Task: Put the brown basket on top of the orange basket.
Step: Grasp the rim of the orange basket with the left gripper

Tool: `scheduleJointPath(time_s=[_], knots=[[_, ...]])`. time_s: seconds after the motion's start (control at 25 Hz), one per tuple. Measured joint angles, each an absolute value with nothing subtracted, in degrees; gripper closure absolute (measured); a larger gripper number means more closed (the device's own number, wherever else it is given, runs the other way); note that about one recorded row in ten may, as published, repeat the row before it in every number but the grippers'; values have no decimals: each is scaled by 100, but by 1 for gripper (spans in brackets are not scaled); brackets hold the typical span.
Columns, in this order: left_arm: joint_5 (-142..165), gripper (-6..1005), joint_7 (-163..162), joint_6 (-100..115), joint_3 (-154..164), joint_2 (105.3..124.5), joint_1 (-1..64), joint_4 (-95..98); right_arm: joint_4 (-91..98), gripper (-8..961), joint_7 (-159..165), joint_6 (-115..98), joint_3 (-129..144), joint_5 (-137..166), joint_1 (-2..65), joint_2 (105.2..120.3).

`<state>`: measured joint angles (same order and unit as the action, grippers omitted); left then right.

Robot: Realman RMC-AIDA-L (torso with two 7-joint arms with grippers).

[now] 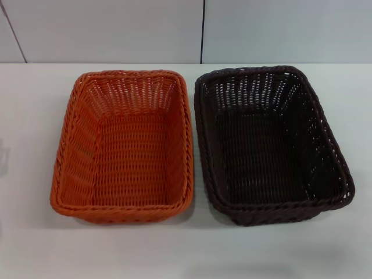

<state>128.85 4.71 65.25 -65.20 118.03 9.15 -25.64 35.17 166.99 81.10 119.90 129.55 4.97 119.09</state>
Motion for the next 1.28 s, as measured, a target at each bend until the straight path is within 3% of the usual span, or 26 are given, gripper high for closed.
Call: scheduleJointPath(time_s=[0.36,0.52,0.6,0.72,0.8,0.96,1.0,1.12,1.2,1.28], knots=[[12885,245,487,6489,-6493,11802,900,-2572,3492,124,16699,8110,11992,12955,528,11909],[12975,245,523,6099,-6509,11703,893,-2838,3501,124,16699,8111,11989,12955,555,11906],[13402,244,607,4885,-6664,11289,659,-4012,3514,124,16699,8110,11987,12955,588,11903],[13559,244,607,4420,-6805,11147,539,-4498,3513,124,16699,8090,11987,12955,606,11901],[14292,244,607,2295,-7583,10886,81,-6287,3516,124,16700,8018,11990,12956,626,11900],[14834,244,608,1017,-8086,10956,-128,-7223,3514,123,16704,7970,11981,12955,646,11900],[15460,244,645,-783,-8617,11143,-280,-8436,3512,123,16705,7965,11978,12955,655,11900],[15621,244,779,-1747,-8812,11276,-262,-8919,3506,123,16705,7963,11978,12955,658,11903],[15684,243,1331,-3411,-9280,11724,-57,-9679,3481,123,16707,7935,11987,12919,690,11908],[15681,242,1439,-3792,-9346,11785,32,-9790,3438,123,16725,7891,11997,12885,736,11909]])
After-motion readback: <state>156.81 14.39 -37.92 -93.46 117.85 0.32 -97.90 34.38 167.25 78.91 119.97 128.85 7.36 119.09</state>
